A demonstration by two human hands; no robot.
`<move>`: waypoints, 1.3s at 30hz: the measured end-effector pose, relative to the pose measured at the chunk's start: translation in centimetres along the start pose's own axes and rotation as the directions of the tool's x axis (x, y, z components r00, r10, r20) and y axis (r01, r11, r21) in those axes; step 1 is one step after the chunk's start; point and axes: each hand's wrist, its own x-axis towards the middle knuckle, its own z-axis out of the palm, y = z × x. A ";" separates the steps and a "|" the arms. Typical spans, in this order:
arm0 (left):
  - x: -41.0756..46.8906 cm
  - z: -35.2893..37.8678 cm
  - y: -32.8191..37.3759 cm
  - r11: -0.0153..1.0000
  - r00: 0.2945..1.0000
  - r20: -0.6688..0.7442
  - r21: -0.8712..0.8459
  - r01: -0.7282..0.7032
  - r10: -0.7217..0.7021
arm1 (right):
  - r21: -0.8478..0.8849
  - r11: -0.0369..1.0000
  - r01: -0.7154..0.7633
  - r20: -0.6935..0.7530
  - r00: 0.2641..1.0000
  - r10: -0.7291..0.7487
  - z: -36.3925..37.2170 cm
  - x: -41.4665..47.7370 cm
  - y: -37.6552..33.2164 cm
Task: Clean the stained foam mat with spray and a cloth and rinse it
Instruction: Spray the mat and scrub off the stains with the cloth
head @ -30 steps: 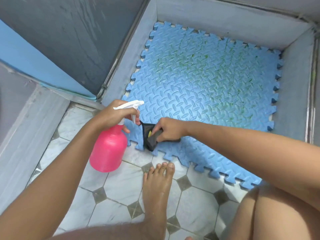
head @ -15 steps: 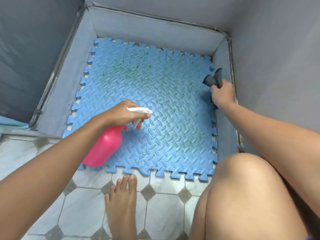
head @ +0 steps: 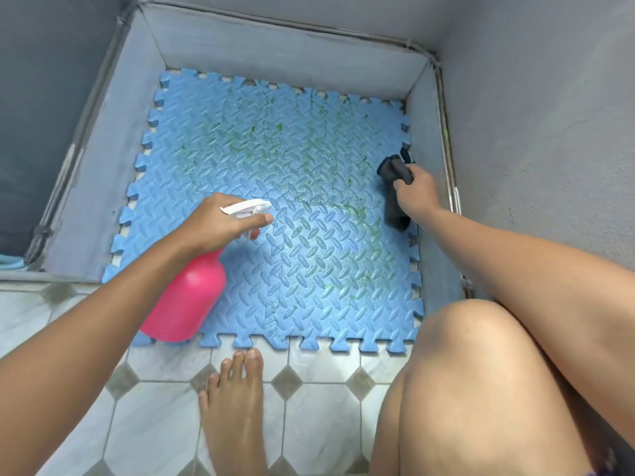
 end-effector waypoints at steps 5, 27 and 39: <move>0.0 0.1 -0.2 0.999 0.996 -0.081 -0.044 0.022 -0.026 | -0.168 0.985 0.042 0.096 0.995 -0.027 1.8 0.7 0.7; -0.7 -0.9 0.4 0.996 0.967 0.252 -0.060 0.060 -0.043 | -0.396 0.768 0.504 0.393 0.848 -0.354 4.1 -2.4 -3.3; -0.9 2.3 0.9 0.995 0.921 0.383 0.093 0.041 -0.074 | -0.399 0.728 0.557 0.535 0.786 -0.309 1.6 -3.2 -2.3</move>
